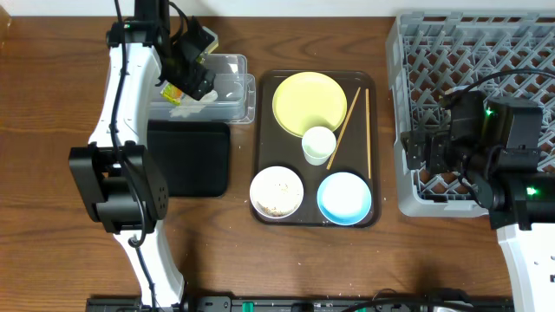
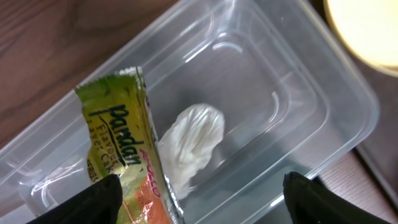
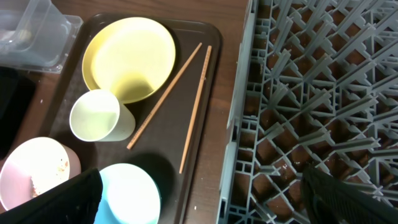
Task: Sort waste into correct bins and load items into the dishwasher rack
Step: 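Carry wrapper and tissue with left gripper into clear plastic bin, then grasp the white paper cup with the left gripper and lift, then hand the white cup from left gripper to right gripper, then place the white cup upside down in the dish rack with right gripper, then grasp the pink rice bowl rim with the left gripper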
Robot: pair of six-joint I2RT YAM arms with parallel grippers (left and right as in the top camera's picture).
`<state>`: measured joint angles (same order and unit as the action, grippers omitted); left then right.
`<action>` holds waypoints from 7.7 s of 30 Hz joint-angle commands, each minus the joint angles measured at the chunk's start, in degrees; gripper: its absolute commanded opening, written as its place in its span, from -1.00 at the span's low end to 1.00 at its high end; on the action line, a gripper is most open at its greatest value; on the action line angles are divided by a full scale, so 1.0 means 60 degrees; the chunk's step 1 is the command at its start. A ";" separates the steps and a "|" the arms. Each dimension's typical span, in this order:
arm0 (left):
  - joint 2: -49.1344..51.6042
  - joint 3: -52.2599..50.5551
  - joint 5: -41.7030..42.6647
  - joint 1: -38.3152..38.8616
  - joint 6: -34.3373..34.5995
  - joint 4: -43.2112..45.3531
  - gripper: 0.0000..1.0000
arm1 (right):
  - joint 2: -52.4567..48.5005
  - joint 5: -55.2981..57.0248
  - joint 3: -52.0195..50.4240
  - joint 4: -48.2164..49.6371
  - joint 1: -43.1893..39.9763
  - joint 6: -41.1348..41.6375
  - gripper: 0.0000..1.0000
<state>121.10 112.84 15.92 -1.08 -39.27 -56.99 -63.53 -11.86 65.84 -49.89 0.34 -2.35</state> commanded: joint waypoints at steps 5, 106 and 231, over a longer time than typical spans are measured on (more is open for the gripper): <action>-0.1902 0.0521 0.0018 0.0219 0.2514 -0.0634 0.77 | 0.0025 -0.0965 0.0178 0.0022 0.0073 -0.0076 0.99; -0.0718 -0.1056 1.2269 0.2801 0.4900 -0.2215 -0.88 | -0.3122 -0.9355 0.0175 0.6178 0.1118 0.0856 0.45; -0.2543 -0.6798 -0.1413 0.6652 1.0528 0.2641 -0.32 | -0.3708 -0.0353 0.4612 -0.4364 -0.1461 0.1308 0.97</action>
<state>104.16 72.51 8.56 38.20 20.23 -40.62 -85.82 -13.52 92.95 -75.75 -9.13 6.28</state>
